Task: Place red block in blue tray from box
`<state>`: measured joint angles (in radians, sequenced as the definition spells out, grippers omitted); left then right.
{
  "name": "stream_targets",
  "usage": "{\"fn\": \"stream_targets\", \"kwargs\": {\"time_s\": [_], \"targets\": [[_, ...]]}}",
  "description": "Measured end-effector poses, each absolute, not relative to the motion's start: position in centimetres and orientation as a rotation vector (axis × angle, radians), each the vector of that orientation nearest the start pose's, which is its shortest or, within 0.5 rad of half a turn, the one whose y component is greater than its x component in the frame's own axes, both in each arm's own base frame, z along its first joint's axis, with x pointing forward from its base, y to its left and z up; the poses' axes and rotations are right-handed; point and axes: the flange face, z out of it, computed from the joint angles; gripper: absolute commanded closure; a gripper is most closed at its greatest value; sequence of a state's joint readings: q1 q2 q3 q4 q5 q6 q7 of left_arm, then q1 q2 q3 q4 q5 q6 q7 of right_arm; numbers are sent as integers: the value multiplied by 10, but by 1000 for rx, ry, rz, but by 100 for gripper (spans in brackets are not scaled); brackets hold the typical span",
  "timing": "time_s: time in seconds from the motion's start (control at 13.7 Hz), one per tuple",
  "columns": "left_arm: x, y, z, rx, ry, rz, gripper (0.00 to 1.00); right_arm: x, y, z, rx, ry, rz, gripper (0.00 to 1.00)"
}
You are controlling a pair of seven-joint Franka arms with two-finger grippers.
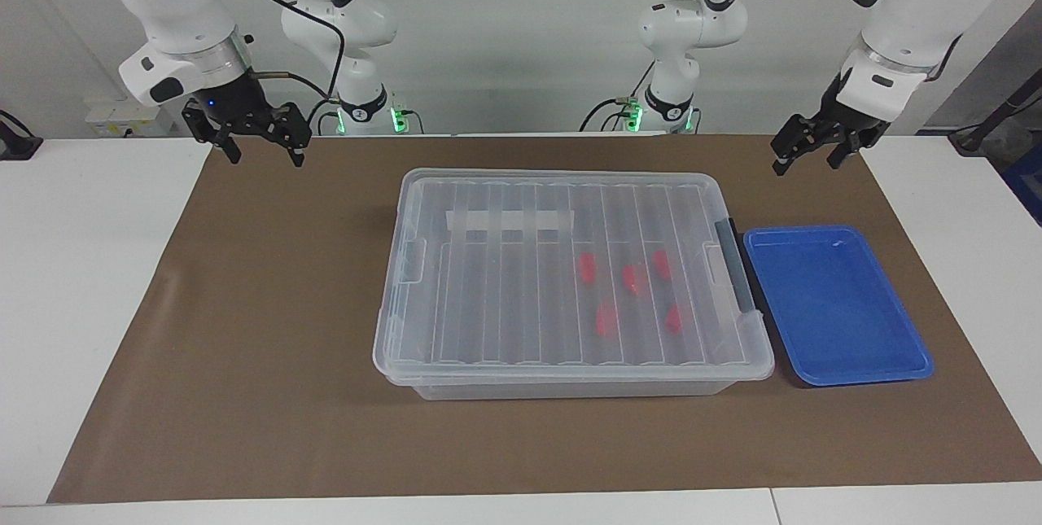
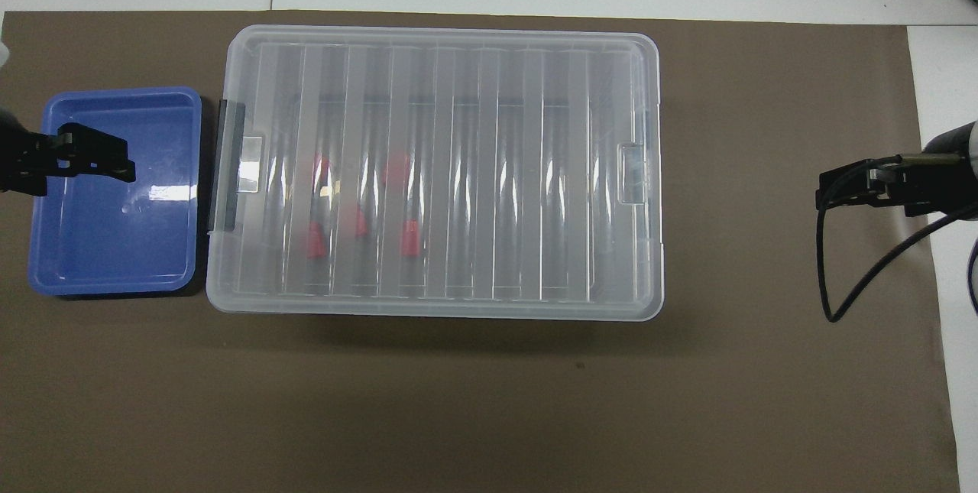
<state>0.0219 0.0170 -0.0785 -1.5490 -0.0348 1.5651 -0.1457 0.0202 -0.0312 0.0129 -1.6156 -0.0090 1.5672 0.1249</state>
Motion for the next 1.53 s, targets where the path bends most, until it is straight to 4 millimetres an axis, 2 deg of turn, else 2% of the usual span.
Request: {"fn": "stream_targets", "kwargs": {"time_s": [0.58, 0.88, 1.1, 1.32, 1.53], "targets": [[554, -32, 631, -3171, -151, -8, 0, 549, 23, 617, -3146, 129, -39, 1], [554, -25, 626, -3168, -174, 8, 0, 556, 55, 607, -3133, 149, -122, 1], [554, -5, 626, -3183, -253, 13, 0, 559, 86, 591, -3114, 201, -174, 1], [553, 5, 625, -3191, -289, 15, 0, 564, 116, 564, -3101, 216, -195, 1], [551, 4, 626, -3190, -301, 15, 0, 573, 133, 534, -3096, 205, -199, 1]]}}
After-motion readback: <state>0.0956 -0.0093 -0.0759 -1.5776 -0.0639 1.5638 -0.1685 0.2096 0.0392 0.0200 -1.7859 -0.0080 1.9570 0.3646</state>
